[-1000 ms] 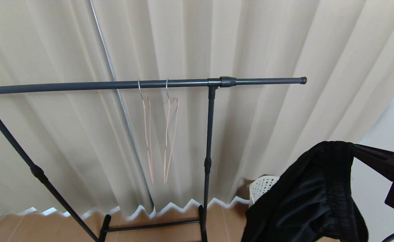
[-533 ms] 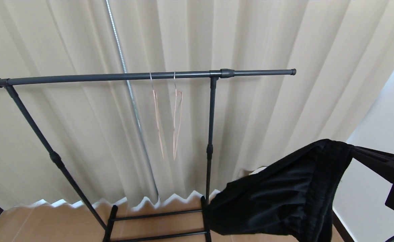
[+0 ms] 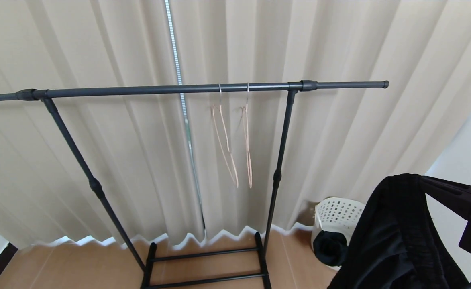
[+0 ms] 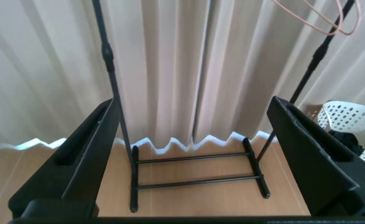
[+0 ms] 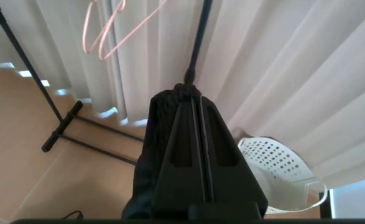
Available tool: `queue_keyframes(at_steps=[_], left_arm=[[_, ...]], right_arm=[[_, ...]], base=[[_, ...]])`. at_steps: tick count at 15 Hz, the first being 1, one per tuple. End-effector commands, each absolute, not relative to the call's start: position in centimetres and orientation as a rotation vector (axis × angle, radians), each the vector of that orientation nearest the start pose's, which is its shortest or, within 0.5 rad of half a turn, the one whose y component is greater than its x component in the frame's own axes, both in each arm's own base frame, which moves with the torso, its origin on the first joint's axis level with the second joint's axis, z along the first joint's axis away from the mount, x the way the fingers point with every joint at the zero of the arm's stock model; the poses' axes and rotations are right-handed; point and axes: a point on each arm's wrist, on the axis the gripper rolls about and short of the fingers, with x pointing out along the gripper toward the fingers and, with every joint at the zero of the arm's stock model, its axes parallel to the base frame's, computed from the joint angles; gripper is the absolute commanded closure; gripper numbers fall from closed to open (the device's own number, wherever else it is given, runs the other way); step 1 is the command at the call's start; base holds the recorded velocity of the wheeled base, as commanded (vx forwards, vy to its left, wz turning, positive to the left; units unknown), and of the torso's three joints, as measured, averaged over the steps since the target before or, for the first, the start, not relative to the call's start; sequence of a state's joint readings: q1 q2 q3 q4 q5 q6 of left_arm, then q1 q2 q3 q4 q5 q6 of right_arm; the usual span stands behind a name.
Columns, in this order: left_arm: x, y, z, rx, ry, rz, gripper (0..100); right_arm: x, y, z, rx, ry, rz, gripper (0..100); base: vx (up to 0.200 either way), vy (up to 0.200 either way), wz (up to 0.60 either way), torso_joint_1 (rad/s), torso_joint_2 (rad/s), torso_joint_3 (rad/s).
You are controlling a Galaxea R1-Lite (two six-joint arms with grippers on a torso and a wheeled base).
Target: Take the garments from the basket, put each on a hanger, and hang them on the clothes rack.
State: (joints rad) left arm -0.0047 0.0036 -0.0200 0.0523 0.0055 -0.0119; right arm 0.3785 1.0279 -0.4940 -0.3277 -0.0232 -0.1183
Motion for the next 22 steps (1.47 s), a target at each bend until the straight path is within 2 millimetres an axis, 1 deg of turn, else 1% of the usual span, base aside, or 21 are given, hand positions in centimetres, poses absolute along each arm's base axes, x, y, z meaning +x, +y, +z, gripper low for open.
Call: queue_keyframes(at_steps=[1, 8, 22], left_arm=[[-2.42, 0.02, 7.57, -0.012, 0.035, 0.002, 0], [-2.42, 0.02, 7.57, -0.012, 0.035, 0.002, 0], [-2.4, 0.04, 7.53, -0.007, 0.037, 0.006, 0]], right_arm=[[12.5, 4.92, 21.09, -0.16, 0.186, 0.367, 100], [12.45, 4.9, 20.78, -0.192, 0.191, 0.372, 100], [12.39, 5.04, 20.58, -0.198, 0.196, 0.386, 100]], base=[[-0.2, 0.0, 0.0, 0.002, 0.01, 0.002], [-0.2, 0.0, 0.0, 0.003, 0.01, -0.001], [0.0, 0.0, 0.0, 0.0, 0.0, 0.0]])
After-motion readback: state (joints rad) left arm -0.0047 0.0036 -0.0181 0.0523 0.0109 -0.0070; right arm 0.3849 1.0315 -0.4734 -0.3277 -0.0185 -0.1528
